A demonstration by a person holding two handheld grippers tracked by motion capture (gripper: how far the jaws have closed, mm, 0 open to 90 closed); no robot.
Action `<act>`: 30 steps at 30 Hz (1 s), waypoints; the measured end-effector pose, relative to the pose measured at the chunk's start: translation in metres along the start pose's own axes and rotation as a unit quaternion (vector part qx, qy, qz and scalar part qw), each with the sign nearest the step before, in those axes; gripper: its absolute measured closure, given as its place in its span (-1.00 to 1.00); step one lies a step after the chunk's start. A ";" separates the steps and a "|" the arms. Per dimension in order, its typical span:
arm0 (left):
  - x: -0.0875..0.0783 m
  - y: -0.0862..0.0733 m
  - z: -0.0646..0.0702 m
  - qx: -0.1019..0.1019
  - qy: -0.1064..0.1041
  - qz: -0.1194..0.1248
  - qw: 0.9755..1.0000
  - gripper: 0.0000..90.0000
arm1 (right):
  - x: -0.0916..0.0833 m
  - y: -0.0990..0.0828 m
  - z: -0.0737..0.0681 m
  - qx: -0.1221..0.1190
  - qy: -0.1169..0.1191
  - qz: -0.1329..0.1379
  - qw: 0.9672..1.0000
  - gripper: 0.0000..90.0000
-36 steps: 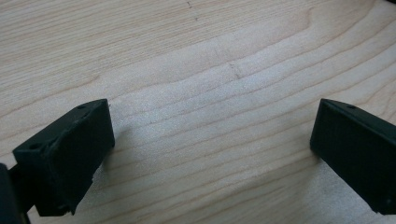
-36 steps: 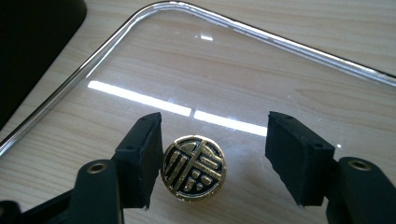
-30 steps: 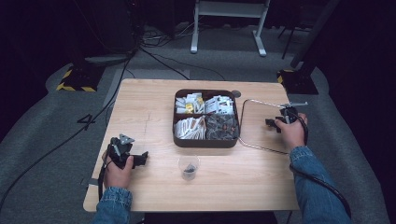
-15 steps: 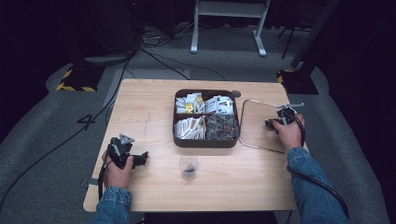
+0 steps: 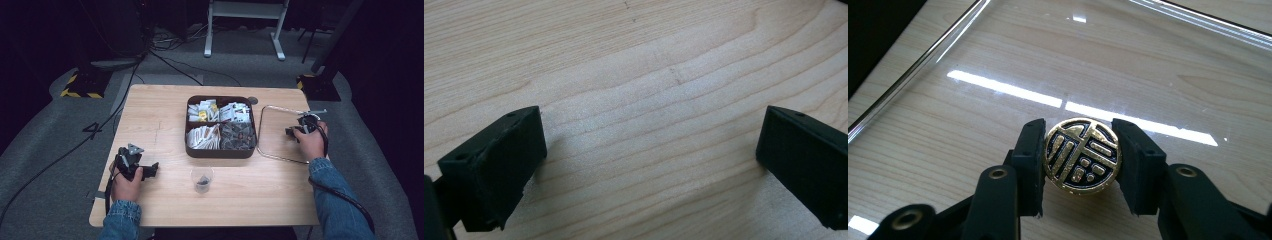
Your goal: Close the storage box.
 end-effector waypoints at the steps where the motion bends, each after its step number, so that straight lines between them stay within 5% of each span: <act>1: 0.000 0.000 0.000 0.000 0.000 -0.001 1.000 -1.00 | -0.002 0.001 0.000 0.001 0.001 0.001 1.000 0.30; 30: 0.002 0.002 0.001 0.001 -0.002 0.001 1.000 -1.00 | -0.058 0.040 0.001 -0.002 0.005 0.036 0.999 0.31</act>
Point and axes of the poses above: each handheld gripper's, and its own axes: x roughly forward along the jaws, y roughly out of its top, z roughly to its right, the point moved 9 cm from there along x, roughly forward along the jaws
